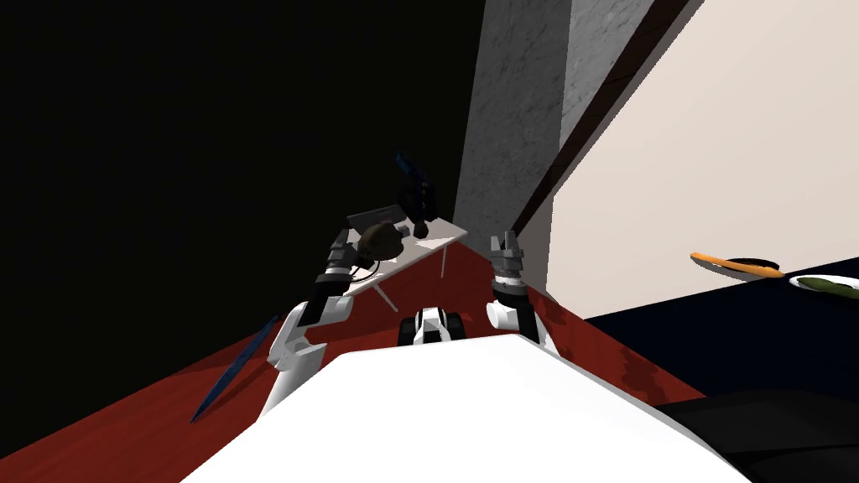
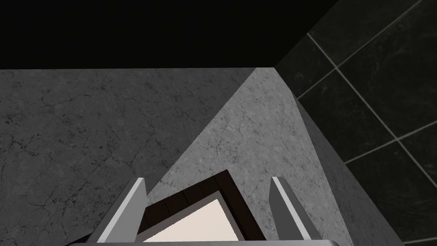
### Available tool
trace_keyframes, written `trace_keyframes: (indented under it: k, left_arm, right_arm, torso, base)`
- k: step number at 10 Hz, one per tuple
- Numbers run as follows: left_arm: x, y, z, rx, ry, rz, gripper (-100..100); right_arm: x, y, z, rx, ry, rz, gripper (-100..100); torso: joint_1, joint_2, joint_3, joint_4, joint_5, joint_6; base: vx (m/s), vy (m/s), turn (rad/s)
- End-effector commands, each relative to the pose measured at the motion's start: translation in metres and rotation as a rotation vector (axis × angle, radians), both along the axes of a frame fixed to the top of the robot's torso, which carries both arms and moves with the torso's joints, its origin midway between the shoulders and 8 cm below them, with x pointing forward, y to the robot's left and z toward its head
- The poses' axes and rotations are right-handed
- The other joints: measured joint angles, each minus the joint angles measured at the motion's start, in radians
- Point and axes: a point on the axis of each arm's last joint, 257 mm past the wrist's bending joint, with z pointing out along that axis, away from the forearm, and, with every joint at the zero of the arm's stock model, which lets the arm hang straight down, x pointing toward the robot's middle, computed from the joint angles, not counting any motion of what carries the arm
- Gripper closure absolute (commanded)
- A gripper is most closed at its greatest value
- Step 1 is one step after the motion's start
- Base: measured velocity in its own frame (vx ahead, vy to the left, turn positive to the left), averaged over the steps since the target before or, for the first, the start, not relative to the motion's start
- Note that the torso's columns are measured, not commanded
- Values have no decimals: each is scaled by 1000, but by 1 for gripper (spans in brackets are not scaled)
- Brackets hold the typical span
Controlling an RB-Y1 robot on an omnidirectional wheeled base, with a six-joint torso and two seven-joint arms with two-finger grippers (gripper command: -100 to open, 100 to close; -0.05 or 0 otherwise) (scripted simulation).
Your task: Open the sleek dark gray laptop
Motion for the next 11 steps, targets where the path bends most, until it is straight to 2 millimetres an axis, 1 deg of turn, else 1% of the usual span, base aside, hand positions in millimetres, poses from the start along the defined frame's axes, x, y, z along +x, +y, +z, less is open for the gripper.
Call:
trace_keyframes:
  k: [1, 2, 3, 4, 5, 6, 7, 8, 9, 10, 11]
  left_arm:
    - [11, 14, 6, -6, 22, 23, -100]
    - [12, 14, 5, -7, 26, 25, -100]
    - [19, 24, 11, -11, 36, 40, -100]
    - [19, 24, 10, -12, 40, 41, -100]
    - [27, 34, 16, -19, 50, 57, -100]
    - [27, 35, 15, -20, 54, 59, -100]
    - [33, 44, 21, -28, 61, 73, -100]
    - [34, 45, 19, -30, 69, 77, -100]
    - [40, 55, 25, -38, 76, 92, -100]
    - [41, 57, 23, -41, 86, 96, -100]
    - [47, 68, 28, -52, 98, 113, -100]
  right_arm:
    - [0, 0, 0, 0, 0, 0, 0]
    - [0, 0, 0, 0, 0, 0, 0]
    - [0, 0, 0, 0, 0, 0, 0]
    - [0, 0, 0, 0, 0, 0, 0]
    - [0, 0, 0, 0, 0, 0, 0]
    - [0, 0, 0, 0, 0, 0, 0]
    - [0, 0, 0, 0, 0, 0, 0]
    - [0, 0, 0, 0, 0, 0, 0]
    - [0, 0, 0, 0, 0, 0, 0]
    - [0, 0, 0, 0, 0, 0, 0]
    - [0, 0, 0, 0, 0, 0, 0]
  torso:
    - [0, 0, 0, 0, 0, -1]
    - [0, 0, 0, 0, 0, 0]
    - [0, 0, 0, 0, 0, -1]
    - [0, 0, 0, 0, 0, 1]
    - [0, -1, -1, -1, 0, 0]
    - [0, -2, -2, -1, 0, 1]
    - [0, -3, -2, -1, 0, 2]
    - [-1, -5, -3, -2, 0, 3]
    - [-1, -6, -4, -3, 0, 3]
    - [-1, -8, -5, -3, 0, 4]
    - [-1, -8, -5, -4, 0, 4]
  base:
    - [-4, -4, -143]
    - [-3, -1, -82]
    - [-3, -4, -169]
    - [-5, 0, -69]
    - [-3, -5, -129]
    - [-4, -2, -91]
    - [-2, -5, -161]
    - [-3, -2, -85]
    - [2, -8, -152]
    - [4, -4, -82]
    - [8, -9, -151]
